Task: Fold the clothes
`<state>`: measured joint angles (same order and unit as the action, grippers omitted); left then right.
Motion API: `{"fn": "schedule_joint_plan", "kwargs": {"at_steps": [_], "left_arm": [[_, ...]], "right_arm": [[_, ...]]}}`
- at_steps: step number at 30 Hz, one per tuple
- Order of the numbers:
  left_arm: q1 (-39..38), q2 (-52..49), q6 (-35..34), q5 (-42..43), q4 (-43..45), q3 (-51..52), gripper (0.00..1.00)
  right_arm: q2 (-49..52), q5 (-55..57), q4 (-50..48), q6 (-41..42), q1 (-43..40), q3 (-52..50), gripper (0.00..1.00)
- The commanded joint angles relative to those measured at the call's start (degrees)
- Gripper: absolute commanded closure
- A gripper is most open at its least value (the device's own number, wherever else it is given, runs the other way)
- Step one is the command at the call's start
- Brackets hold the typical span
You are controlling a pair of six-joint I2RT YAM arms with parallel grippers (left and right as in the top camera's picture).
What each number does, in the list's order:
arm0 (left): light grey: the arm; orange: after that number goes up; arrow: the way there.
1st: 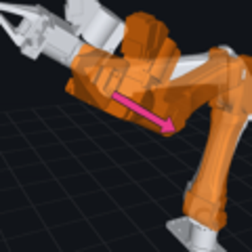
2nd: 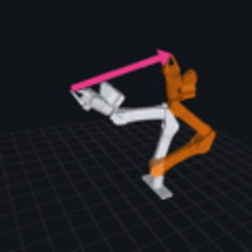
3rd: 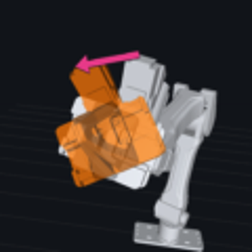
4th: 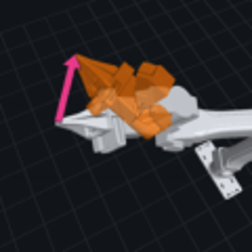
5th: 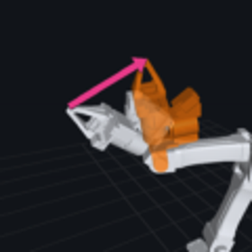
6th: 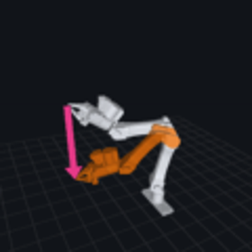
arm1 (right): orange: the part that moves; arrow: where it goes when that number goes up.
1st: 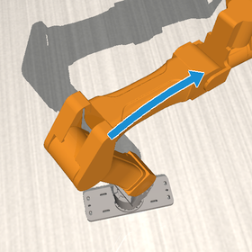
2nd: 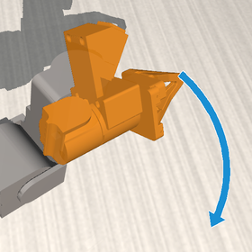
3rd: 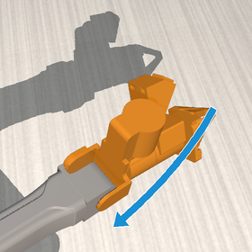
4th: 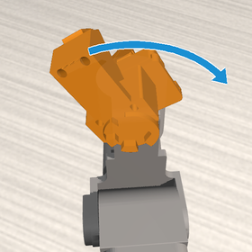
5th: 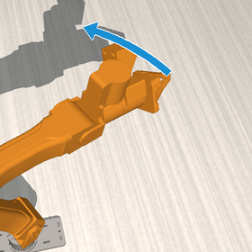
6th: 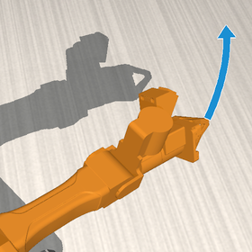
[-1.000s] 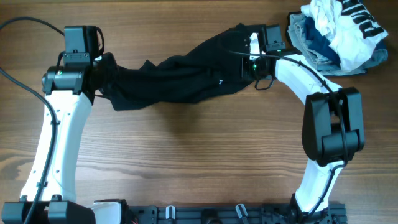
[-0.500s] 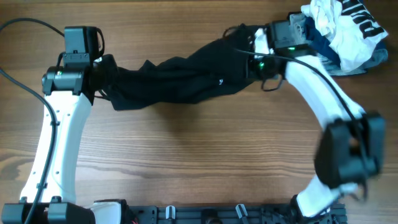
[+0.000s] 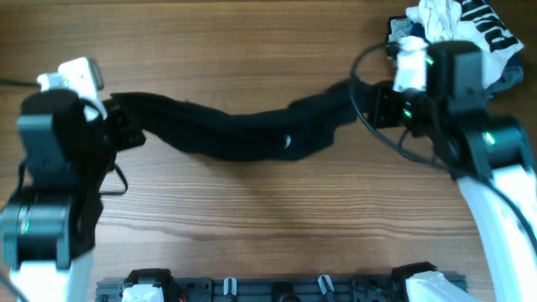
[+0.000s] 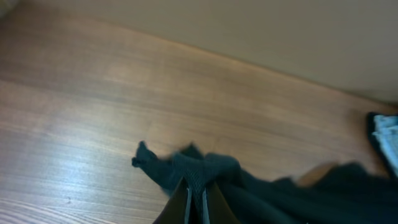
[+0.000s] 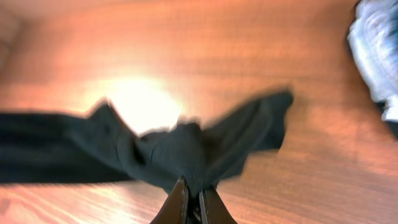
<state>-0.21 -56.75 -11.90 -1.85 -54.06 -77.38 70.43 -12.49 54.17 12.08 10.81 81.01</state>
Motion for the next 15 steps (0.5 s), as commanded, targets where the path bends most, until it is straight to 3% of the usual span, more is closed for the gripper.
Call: {"fn": "schedule_joint_plan", "kwargs": {"at_steps": [1,6,10,13,15], "left_arm": [[0.3,4.0,-0.5,1.4,-1.0,-0.4,0.96],[0.3,3.5,-0.5,1.4,-3.5,-0.4,0.96],[0.3,-0.6,-0.5,1.4,-5.0,-0.4,0.96],[0.3,-5.0,-0.5,1.4,-4.8,-0.4,0.96],[0.3,-8.7,-0.5,1.2,-3.9,-0.4,0.96]], "right_arm": [[-6.2,8.0,-1.8,4.6,0.2,0.4,0.96],[-1.9,8.0,-8.3,4.6,0.2,0.4,0.96],[9.9,5.2,-16.4,4.4,0.2,0.4,0.96],[19.2,4.9,-25.6,4.4,0.2,0.4,0.96],[27.1,5.5,-36.7,4.4,0.0,0.6,0.96]]}}
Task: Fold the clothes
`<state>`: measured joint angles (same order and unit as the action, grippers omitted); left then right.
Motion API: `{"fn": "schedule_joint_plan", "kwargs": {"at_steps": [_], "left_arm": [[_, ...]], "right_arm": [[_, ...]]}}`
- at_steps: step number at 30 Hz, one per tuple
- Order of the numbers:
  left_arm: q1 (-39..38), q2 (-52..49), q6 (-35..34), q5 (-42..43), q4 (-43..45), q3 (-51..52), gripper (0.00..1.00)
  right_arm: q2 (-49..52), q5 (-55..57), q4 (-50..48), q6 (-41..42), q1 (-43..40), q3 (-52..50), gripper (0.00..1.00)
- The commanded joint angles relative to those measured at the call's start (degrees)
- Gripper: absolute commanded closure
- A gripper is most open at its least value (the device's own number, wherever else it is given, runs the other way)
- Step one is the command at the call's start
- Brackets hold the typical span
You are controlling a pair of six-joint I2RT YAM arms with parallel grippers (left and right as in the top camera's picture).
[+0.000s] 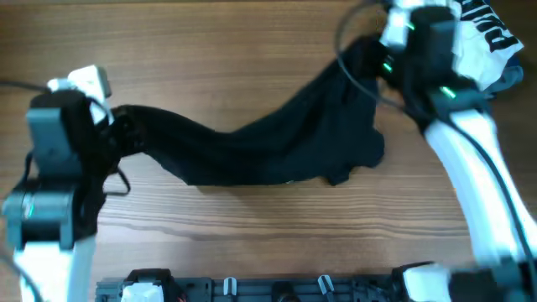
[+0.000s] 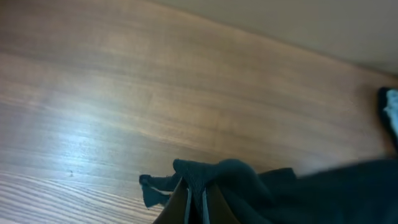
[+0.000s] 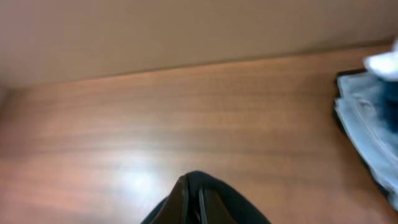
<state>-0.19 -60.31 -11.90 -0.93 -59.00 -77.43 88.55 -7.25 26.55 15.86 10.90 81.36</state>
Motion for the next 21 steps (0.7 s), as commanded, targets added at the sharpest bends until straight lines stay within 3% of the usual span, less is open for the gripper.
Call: {"fn": "schedule_joint_plan", "kwargs": {"at_steps": [1,5,10,11,13,14,15,17,21], "left_arm": [[0.3,-7.3,-0.5,0.3,1.9,-0.4,0.96],[0.3,-14.5,-0.5,0.3,5.9,-0.4,0.96],[0.3,-20.3,-0.3,0.3,11.8,-0.4,0.96],[0.3,-20.6,-0.3,0.3,12.7,-0.4,0.96],[0.3,-21.0,-0.3,0.3,14.8,-0.4,0.96],[0.3,-21.0,-0.3,0.3,15.7,-0.4,0.96],[0.3,-21.0,-0.3,0.3,16.5,-0.4,0.96],[0.3,-20.7,-0.3,0.2,17.8,-0.4,0.96],[0.3,-20.6,1.7,-0.9,19.8,-0.4,0.96]], "right_arm": [[12.8,0.4,-13.7,0.7,-0.5,1.2,0.96],[21.5,0.1,-17.1,2.6,-1.9,8.4,0.96],[24.2,-0.5,-10.0,0.5,-2.9,17.7,0.93],[24.1,-0.6,-8.2,-0.2,-3.0,18.8,0.84],[24.1,-2.4,-1.3,-2.3,-3.1,21.8,0.53],[24.0,-3.8,3.7,-3.0,-3.1,23.2,0.32],[23.9,-5.0,7.0,-3.2,-3.1,23.9,0.2],[23.3,-8.2,14.5,-4.0,-3.1,24.2,0.11],[23.5,-10.7,27.8,-3.9,-2.9,24.1,0.05]]}}
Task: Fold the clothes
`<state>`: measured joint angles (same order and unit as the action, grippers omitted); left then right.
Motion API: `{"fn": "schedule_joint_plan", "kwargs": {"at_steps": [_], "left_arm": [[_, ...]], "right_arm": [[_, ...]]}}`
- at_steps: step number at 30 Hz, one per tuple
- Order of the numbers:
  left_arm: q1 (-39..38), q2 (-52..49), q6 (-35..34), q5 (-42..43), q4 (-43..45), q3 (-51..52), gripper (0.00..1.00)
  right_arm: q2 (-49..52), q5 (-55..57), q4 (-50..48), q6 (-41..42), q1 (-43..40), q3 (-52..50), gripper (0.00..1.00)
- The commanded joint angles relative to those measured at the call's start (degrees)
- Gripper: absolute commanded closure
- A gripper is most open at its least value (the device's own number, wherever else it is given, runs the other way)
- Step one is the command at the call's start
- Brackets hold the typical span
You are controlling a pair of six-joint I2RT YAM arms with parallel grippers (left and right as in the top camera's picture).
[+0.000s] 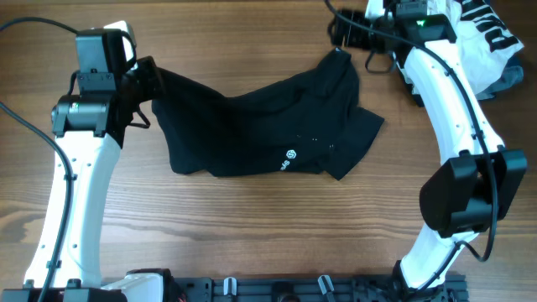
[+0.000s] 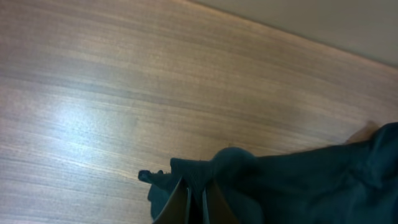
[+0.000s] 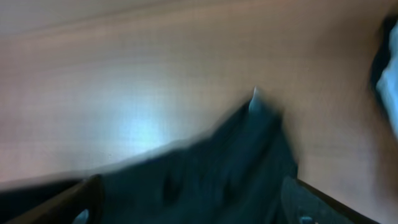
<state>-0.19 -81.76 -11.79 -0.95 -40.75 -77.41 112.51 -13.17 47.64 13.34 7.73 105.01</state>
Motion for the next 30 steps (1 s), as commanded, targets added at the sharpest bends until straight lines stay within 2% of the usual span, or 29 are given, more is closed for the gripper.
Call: {"fn": "schedule_joint_plan", "kwargs": {"at_steps": [1,4,8,12,18,26,28,30], "left_arm": [[0.3,0.9,1.6,-2.1,2.0,-0.4,0.96],[0.3,0.9,1.6,-5.4,3.4,-0.4,0.96],[0.6,0.8,1.6,-6.2,5.0,-0.4,0.96],[1.7,0.5,1.5,-6.2,5.4,-0.4,0.96],[2.6,-1.4,1.6,-6.3,4.9,-0.4,0.96],[2.9,-2.5,1.5,-6.2,3.8,-0.4,0.96],[2.9,-2.5,1.5,-6.2,3.3,-0.4,0.96],[2.9,-2.5,1.5,-6.2,3.3,-0.4,0.96]], "right_arm": [[-0.5,-4.8,9.2,-1.4,0.4,0.3,0.04],[-0.5,-4.1,16.8,-2.9,1.5,-1.2,0.04],[-0.5,-1.8,20.5,-2.6,2.2,-5.5,0.05],[-0.5,-1.9,19.8,0.4,2.2,-13.2,0.06],[-0.5,-2.4,14.7,3.8,2.2,-25.7,0.17],[-0.5,-3.4,13.6,4.6,2.6,-29.4,0.21],[-0.5,-3.6,11.8,4.9,3.6,-30.9,0.29],[-0.5,-3.8,10.3,5.5,4.4,-31.9,0.51]]}}
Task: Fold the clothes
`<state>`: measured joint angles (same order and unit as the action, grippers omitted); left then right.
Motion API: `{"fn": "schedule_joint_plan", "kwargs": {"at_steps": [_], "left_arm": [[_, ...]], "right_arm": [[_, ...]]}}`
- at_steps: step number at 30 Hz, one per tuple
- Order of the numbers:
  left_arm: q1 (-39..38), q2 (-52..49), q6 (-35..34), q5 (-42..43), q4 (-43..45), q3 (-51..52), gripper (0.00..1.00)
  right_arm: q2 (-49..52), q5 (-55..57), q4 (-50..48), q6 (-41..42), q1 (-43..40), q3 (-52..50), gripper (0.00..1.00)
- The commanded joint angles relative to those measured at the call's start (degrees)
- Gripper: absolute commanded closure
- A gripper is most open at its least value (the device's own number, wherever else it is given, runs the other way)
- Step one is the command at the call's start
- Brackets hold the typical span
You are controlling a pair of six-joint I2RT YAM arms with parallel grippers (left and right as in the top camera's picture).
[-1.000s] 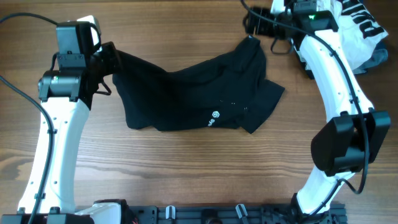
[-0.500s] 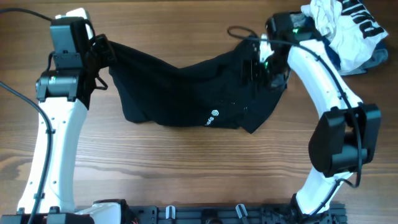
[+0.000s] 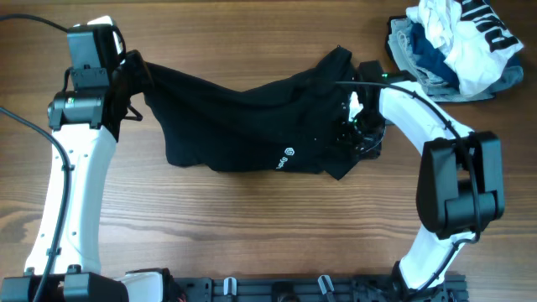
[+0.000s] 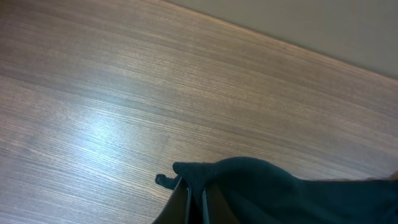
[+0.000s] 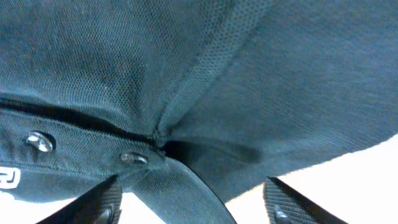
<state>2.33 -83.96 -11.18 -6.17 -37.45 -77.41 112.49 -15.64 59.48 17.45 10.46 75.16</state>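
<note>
A black polo shirt [image 3: 252, 117] with a small white logo lies spread across the table's middle. My left gripper [image 4: 195, 198] is shut on the shirt's upper left corner [image 3: 138, 67], holding it at the far left. My right gripper [image 5: 193, 202] stands open right over the shirt's collar and buttoned placket [image 5: 81, 146], at the shirt's right side [image 3: 361, 134]; nothing is pinched between its fingers [image 5: 99, 199].
A heap of other clothes [image 3: 453, 42], white, blue and grey, sits at the table's far right corner. The wooden table [image 3: 252, 235] shows bare in front of the shirt.
My right gripper, then open at the shirt's far right corner, now sits open lower down over the collar on the right side. My left gripper shifted slightly, still holding its corner.
Both grippers held the shirt stretched as a bunched band between them. Then the right end stood farther back and the cloth hung wider. By 1.0 s ago the shirt lay spread and the right gripper was open. It now hovers at the collar.
</note>
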Motion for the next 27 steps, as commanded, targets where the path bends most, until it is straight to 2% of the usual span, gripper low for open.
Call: {"fn": "schedule_joint_plan", "kwargs": {"at_steps": [1,2,4,8,10,14,16,20,23,24,26,27], "left_arm": [[0.4,-0.3,0.9,-1.0,0.0,-0.4,0.96],[0.4,-0.3,0.9,-1.0,-0.1,-0.4,0.96],[0.4,-0.3,0.9,-1.0,-0.3,-0.4,0.96],[0.4,-0.4,0.9,-1.0,-1.6,-0.4,0.96],[0.4,-0.5,0.9,-1.0,-2.2,-0.4,0.96],[0.4,-0.5,0.9,-1.0,-2.7,-0.4,0.96],[0.4,-0.6,0.9,-1.0,-2.9,-0.4,0.96],[0.4,-0.6,0.9,-1.0,-3.3,-0.4,0.96],[0.4,-0.8,0.9,-1.0,-3.7,-0.4,0.96],[0.4,-0.8,0.9,-1.0,-3.9,-0.4,0.96],[0.4,-1.1,0.9,-1.0,-4.0,-0.4,0.96],[0.4,-1.2,0.9,-1.0,-3.9,-0.4,0.96]], "right_arm": [[-0.5,-1.0,-2.2,2.4,2.3,-2.5,0.68],[-0.5,-0.6,-2.8,2.8,2.9,-2.6,0.84],[-0.9,-0.5,-3.6,3.0,3.1,-2.6,0.96],[-2.5,-0.5,-5.1,-4.9,2.5,0.5,0.96],[-4.1,0.1,-4.5,-10.0,1.6,6.1,0.96],[-4.7,4.8,-5.0,-9.8,-0.1,17.1,0.96],[-4.7,5.9,-8.2,-9.7,-1.1,21.4,0.96],[-4.2,6.7,-16.5,-9.4,-2.4,22.7,0.96],[-3.6,6.0,-14.9,-9.3,-2.5,22.7,0.95],[-3.4,5.4,-12.7,-9.3,-2.5,22.7,0.89],[-3.2,4.9,-6.8,-9.2,-2.4,22.6,0.54],[-3.2,4.9,-4.4,-8.4,-2.4,22.6,0.44]]}}
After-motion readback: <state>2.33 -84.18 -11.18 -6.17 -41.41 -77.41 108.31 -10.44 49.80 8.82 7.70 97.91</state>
